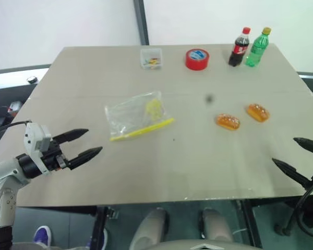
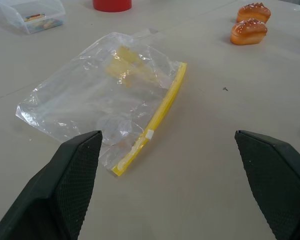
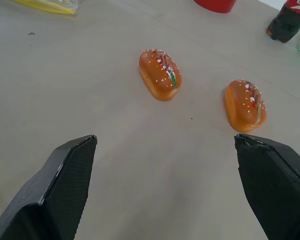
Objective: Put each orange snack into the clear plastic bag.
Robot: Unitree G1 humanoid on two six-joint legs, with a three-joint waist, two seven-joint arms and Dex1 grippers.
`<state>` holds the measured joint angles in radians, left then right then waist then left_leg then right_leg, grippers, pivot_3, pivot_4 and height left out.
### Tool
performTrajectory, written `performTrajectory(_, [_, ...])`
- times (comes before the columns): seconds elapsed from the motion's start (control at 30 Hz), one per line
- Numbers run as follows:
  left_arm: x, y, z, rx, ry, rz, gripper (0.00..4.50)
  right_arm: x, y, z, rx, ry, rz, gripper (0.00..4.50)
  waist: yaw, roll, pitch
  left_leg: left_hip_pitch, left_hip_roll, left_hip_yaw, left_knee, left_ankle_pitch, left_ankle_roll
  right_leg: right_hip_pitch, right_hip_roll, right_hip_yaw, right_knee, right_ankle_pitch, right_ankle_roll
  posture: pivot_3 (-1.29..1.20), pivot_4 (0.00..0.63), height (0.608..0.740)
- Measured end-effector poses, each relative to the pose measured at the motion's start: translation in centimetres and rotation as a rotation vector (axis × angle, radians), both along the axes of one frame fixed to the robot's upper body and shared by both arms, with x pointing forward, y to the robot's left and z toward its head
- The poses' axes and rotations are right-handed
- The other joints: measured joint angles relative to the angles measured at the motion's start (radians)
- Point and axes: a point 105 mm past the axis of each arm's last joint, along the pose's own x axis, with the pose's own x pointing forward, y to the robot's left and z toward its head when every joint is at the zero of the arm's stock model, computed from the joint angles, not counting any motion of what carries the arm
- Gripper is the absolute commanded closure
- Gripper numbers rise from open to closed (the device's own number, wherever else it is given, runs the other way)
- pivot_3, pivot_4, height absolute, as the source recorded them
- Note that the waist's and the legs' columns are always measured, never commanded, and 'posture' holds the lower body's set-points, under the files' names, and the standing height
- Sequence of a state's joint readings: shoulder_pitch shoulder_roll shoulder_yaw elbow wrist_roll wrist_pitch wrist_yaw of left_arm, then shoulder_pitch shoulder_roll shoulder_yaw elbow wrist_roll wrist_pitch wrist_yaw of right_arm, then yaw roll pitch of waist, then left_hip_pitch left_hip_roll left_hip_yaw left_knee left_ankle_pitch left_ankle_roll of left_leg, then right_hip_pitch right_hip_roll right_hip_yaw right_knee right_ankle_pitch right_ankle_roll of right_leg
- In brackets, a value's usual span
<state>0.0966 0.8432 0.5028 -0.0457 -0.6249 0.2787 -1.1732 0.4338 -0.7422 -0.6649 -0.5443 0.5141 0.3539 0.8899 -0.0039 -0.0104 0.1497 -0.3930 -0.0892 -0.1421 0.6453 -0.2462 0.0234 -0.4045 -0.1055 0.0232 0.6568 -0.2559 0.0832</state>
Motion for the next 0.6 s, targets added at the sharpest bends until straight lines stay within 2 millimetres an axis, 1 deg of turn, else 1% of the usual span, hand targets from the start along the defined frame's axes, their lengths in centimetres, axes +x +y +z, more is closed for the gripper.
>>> performTrajectory(0.07, [0.0,0.0,0.0,0.0,-0.001,0.0,0.02,0.0,0.0,0.0,0.0,-0.002,-0.001,0.0,0.0,0.0,0.0,0.0,0.0,0.0,0.0,0.0,0.0,0.0,0.0,0.0,-0.001,0.0,0.0,0.0,0.15,0.736])
performTrajectory(0.17, [1.2,-1.0,0.3,-0.025,-0.029,-0.01,0.02,1.0,0.6,0.7,0.014,-0.045,0.012,0.0,0.003,0.0,0.001,0.0,0.0,0.0,0.0,0.0,0.0,0.0,0.0,0.0,0.0,0.0,0.0,0.0,0.15,0.736])
performTrajectory(0.23, [1.5,-1.4,0.0,-0.045,-0.015,-0.002,0.02,1.4,0.9,0.7,0.023,-0.049,0.015,0.0,0.003,0.0,0.001,0.0,0.0,0.0,0.0,0.0,0.0,0.0,0.0,0.0,0.0,0.0,0.0,0.0,0.15,0.736])
performTrajectory(0.3, [2.1,-1.8,-0.5,-0.081,0.014,0.031,0.02,2.0,1.7,0.8,0.041,-0.056,0.027,0.0,0.002,-0.001,0.001,0.0,0.0,0.0,0.0,0.0,0.0,0.0,0.0,0.0,0.0,0.0,0.0,0.0,0.15,0.736])
performTrajectory(0.37, [2.7,-1.9,-0.6,-0.132,0.039,0.07,0.02,2.5,3.0,1.2,0.055,-0.072,0.064,0.0,0.002,-0.001,0.001,-0.001,0.0,0.0,0.0,0.0,0.0,-0.001,0.001,-0.001,0.0,0.0,0.0,0.0,0.15,0.736])
performTrajectory(0.43, [3.4,-1.9,-0.5,-0.197,0.103,0.112,0.02,3.1,4.4,1.5,0.073,-0.086,0.108,0.0,0.001,-0.002,0.002,-0.001,0.0,-0.001,0.0,0.0,0.0,-0.001,0.001,-0.001,0.001,0.0,0.0,0.0,0.15,0.736])
performTrajectory(0.5, [4.2,-2.0,-0.5,-0.232,0.183,0.147,0.02,3.8,6.6,2.1,0.087,-0.116,0.176,0.0,-0.001,-0.002,0.003,-0.001,0.0,-0.001,0.002,0.0,0.0,-0.001,0.001,-0.001,0.002,0.0,0.001,0.0,0.15,0.736])
performTrajectory(0.57, [5.4,-1.4,-0.8,-0.241,0.312,0.214,0.02,4.4,9.4,2.9,0.105,-0.151,0.261,0.0,-0.004,-0.002,0.004,-0.001,-0.001,-0.002,0.002,0.0,0.0,-0.001,0.002,-0.002,0.003,0.0,0.001,0.0,0.15,0.736])
performTrajectory(0.6, [5.8,-1.1,-1.0,-0.265,0.362,0.235,0.02,4.5,10.3,2.9,0.107,-0.151,0.288,0.0,-0.005,-0.002,0.004,0.0,-0.001,-0.002,0.002,0.0,0.0,-0.001,0.002,-0.002,0.004,0.0,0.001,0.0,0.15,0.736])
